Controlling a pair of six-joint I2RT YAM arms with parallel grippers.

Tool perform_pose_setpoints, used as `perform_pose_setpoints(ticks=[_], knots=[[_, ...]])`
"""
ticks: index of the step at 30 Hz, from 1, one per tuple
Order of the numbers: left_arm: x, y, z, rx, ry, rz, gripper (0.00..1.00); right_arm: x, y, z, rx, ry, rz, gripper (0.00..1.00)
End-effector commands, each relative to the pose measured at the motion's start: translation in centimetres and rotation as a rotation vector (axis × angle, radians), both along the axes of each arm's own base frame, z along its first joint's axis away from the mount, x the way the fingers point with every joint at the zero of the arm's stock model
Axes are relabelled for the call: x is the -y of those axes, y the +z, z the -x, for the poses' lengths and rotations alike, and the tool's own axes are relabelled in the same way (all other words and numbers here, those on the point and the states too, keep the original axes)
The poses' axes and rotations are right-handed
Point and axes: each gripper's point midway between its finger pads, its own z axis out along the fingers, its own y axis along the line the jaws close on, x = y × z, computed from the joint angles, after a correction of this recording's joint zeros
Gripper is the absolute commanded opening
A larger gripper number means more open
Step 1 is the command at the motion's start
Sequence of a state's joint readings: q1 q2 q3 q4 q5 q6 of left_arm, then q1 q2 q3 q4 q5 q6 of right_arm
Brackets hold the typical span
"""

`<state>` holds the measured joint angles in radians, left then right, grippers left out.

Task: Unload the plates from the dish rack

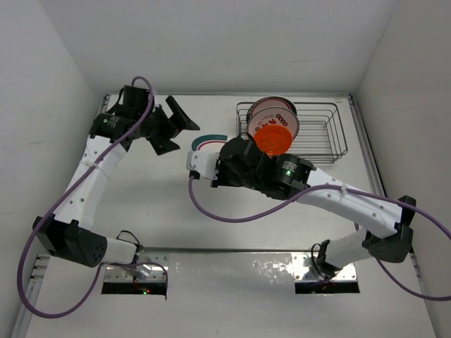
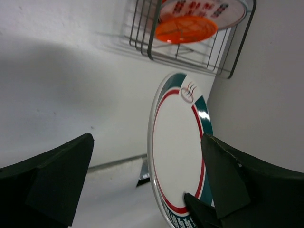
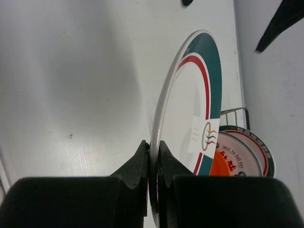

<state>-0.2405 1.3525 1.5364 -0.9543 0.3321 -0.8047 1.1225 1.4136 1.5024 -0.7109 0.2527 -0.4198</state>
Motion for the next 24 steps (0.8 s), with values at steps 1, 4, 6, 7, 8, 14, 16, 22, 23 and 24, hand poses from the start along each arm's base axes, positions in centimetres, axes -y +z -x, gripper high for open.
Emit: perform_pose_setpoints(ticks=[1, 4, 6, 7, 8, 14, 16, 22, 23, 24], knots=[[2.2, 2.6, 0.9, 0.038, -0.084, 0.164, 0.88, -1.7, 4.4, -2.7, 0.199, -0.055, -0.091, 0.00], [2.1, 1.8, 1.2, 0.016, -0.083, 0.156, 0.70, -2.6, 4.9, -2.9, 0.236, -0.047, -0.107, 0.00], [2.1, 0.6, 1.3, -0.015, -0.080, 0.148, 0.64, -3.4, 5.6, -2.8, 0.246, -0.031, -0.146, 0.00], [2.1, -0.3, 1.4, -0.034, -0.082, 0.148, 0.61, -4.0, 5.6, -2.7, 0.239, -0.015, -0.156, 0.00], [2.3, -0.3, 1.2, -0.024, -0.085, 0.156, 0.55, -4.4, 5.5, -2.5, 0.233, -0.005, -0.159, 0.00], [1.5, 0.6, -1.5, 0.099, -0.024, 0.180, 0.00, -5.3, 3.1, -3.3, 0.195, -0.067, -0.173, 0.57], [-0.3, 0.1, -3.2, 0.156, 0.052, 0.154, 0.00, -4.4, 2.0, -4.1, 0.182, -0.166, -0.234, 0.99], [-10.6, -2.0, -9.7, 0.387, 0.401, -0.092, 0.00, 5.1, 3.8, -9.5, -0.169, -0.716, -0.600, 0.99], [-11.1, -2.7, -10.5, 0.414, 0.397, -0.131, 0.00, 7.8, 1.5, -9.5, -0.294, -0.901, -0.595, 0.99], [-11.4, -4.5, -10.8, 0.412, 0.396, -0.147, 0.00, 10.3, 2.5, -10.5, -0.320, -1.019, -0.639, 0.99]])
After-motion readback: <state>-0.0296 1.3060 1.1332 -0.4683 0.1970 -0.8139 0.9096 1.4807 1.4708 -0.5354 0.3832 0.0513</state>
